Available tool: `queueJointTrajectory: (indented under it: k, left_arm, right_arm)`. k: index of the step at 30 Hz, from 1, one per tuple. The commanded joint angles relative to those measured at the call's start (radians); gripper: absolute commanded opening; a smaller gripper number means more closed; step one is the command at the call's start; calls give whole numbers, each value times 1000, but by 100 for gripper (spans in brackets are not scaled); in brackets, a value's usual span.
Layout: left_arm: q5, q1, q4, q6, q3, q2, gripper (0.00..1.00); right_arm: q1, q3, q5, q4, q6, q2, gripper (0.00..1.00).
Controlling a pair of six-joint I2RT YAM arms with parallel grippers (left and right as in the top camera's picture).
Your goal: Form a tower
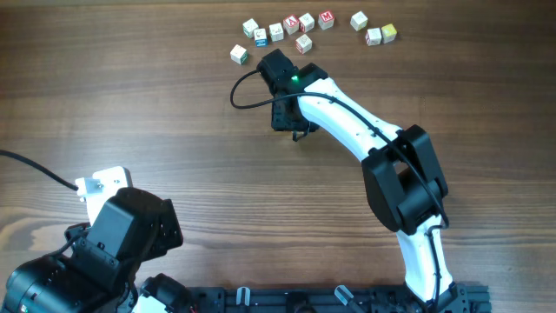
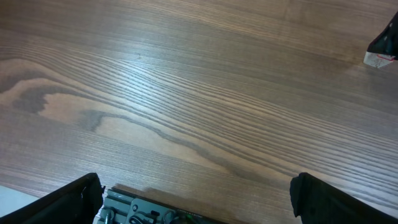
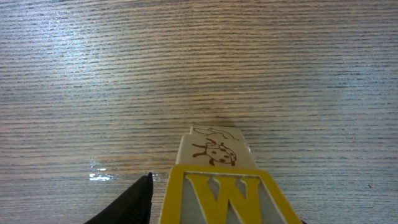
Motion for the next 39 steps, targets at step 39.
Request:
queueJointTrajectory:
  k: [39]
  left_arm:
    - [-2, 5, 2, -10, -1, -1, 100]
  right_arm:
    - [0, -6, 34, -49, 3, 13, 25]
